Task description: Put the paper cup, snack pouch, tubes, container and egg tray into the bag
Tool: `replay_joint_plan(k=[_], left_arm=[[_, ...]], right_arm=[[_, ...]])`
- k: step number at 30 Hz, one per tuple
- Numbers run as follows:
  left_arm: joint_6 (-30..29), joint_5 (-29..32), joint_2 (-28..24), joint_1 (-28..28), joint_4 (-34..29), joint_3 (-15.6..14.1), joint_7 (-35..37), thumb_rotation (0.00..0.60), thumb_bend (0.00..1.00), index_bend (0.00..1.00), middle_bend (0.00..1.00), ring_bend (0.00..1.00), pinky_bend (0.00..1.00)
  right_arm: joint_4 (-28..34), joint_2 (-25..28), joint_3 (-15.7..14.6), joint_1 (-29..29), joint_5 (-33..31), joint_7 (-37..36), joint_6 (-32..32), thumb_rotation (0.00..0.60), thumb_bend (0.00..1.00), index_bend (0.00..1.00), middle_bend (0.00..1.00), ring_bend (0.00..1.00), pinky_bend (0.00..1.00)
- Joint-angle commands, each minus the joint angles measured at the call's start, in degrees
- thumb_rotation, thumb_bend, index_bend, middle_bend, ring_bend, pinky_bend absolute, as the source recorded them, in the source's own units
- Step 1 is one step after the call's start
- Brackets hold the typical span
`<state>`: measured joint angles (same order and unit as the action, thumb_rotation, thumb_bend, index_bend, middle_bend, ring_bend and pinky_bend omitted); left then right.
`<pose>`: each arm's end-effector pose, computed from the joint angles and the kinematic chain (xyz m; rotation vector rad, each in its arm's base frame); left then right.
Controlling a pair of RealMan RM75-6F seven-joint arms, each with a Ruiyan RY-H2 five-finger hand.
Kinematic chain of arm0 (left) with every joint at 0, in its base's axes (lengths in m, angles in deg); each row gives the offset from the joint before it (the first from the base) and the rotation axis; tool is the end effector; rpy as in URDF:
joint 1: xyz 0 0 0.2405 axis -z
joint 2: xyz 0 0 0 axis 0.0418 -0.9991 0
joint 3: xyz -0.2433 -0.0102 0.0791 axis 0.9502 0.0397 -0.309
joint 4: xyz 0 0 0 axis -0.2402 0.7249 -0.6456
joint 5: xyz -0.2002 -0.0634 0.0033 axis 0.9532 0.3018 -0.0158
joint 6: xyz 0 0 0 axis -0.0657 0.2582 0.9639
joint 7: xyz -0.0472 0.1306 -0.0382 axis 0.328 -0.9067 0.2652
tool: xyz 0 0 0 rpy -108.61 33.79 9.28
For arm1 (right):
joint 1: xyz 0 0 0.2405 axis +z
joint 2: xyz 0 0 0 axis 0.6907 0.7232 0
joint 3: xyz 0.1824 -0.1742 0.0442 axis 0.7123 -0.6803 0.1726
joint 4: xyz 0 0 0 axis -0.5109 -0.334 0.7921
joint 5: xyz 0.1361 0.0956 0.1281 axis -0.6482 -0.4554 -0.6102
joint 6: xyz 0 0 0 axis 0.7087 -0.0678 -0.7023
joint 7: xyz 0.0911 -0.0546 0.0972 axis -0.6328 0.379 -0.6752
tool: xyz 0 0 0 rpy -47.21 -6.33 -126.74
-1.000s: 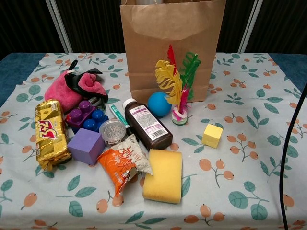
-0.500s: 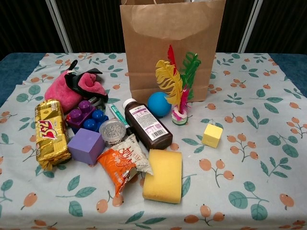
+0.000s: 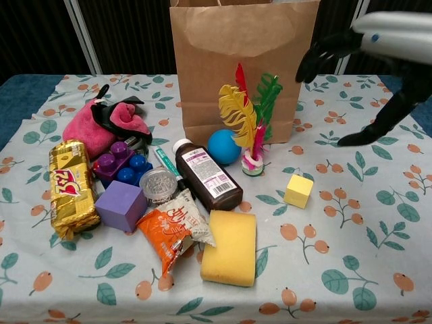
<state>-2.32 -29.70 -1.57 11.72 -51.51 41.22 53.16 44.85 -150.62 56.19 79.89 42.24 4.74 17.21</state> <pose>-0.3265 0.1934 0.1450 -1.5265 -0.9035 -1.1412 -0.1125 -0.2495 0.0602 1.9465 -0.9049 0.9905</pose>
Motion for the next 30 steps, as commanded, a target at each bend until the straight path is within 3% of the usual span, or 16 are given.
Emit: replay_joint_plan(k=[1,6,15,23,30], left_arm=[[-0.02,-0.02,0.06,-0.18,0.06,-0.14,-0.12,0.600,0.03,0.10,0.14,0.11,0.26],[0.32,-0.32,0.54,-0.36,0.24,-0.58,-0.21,0.600,0.03,0.10,0.14,0.11,0.26],[0.27,-0.53,0.99,-0.23,0.71,-0.33,0.02,0.600,0.03,0.10,0.14,0.11,0.26],[-0.35,-0.67,1.22,-0.39,0.76,-0.14,0.56,0.600,0.03,0.10,0.14,0.11,0.26],[-0.95,-0.49,1.18,-0.45,1.34,0.32,1.67,0.600,0.03,0.10,0.14,0.11,0.26]], right_arm=[[-1.66,-4.47,0.14,1.73,0.87,2.35,-2.28,0.600,0.01,0.28,0.25,0.09,0.13],[-2.97,-11.26,2.77,5.23,-0.53,6.79,-4.17,0.600,0.01,0.29,0.26,0.10,0.14],[-6.78,-22.08,8.95,13.12,-10.91,16.59,-5.63,0.600,0.02,0.29,0.26,0.10,0.14],[-18.86,-29.97,14.42,23.68,-20.13,25.22,-8.45,0.600,0.02,0.30,0.27,0.10,0.14],[-27.86,-32.58,14.39,29.50,-24.50,25.12,-14.10,0.600,0.02,0.30,0.25,0.09,0.14]])
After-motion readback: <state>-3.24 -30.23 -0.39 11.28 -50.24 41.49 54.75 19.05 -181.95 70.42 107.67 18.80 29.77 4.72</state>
